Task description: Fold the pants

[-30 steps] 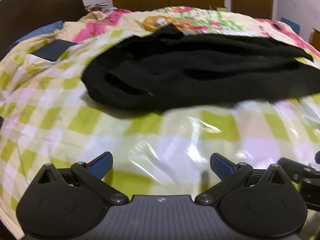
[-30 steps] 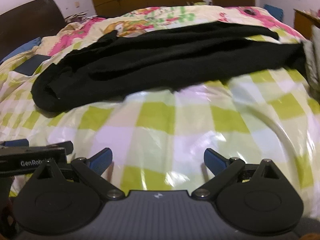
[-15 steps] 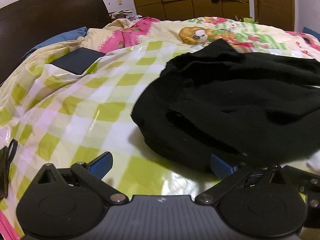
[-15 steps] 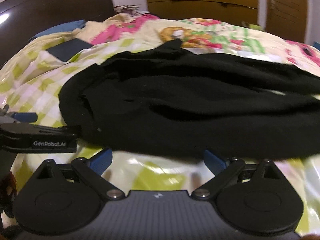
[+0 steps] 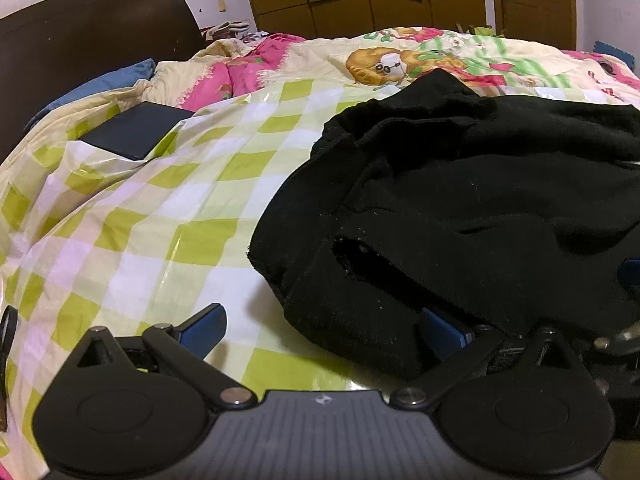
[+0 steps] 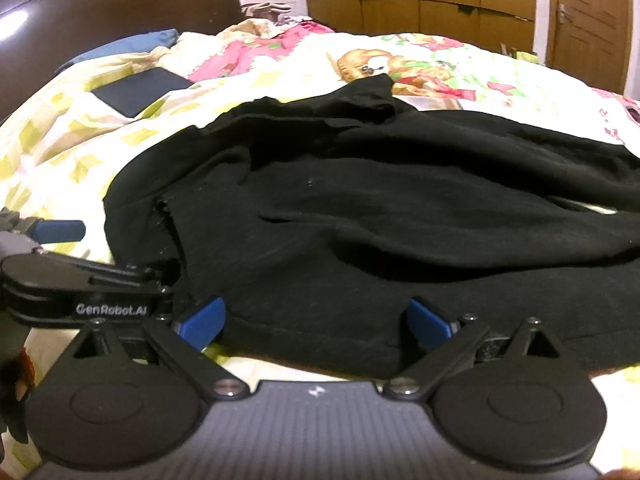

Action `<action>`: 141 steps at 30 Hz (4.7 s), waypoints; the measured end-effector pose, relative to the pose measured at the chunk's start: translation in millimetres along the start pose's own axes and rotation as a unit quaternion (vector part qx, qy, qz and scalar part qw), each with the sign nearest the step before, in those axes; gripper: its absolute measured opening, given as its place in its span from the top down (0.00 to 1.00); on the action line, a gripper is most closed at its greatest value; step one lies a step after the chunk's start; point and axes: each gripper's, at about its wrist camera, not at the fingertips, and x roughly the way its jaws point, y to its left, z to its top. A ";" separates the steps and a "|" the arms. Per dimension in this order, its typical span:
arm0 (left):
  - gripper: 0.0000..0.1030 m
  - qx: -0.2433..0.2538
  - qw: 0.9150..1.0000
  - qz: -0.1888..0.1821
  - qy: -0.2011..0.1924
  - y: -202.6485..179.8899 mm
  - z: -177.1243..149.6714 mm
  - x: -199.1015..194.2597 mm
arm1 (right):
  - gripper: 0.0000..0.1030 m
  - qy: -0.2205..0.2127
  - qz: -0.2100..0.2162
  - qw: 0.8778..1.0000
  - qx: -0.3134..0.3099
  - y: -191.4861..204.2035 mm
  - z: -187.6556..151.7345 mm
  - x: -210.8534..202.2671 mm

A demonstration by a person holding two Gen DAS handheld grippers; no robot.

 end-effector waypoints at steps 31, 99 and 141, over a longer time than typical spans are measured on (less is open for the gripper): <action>0.00 0.017 1.000 -0.013 -0.004 -4.0 1.0 9.2 | 0.05 -0.003 -0.019 0.999 0.027 -17.4 4.4 17.7; 0.00 0.084 0.995 -0.046 -0.022 4.4 25.0 32.9 | 0.05 0.000 0.025 0.993 -0.114 30.7 2.2 27.4; 0.53 -0.102 0.993 -0.011 0.050 228.5 -80.7 -67.7 | 0.68 0.081 0.261 0.956 -0.109 172.8 23.4 -17.9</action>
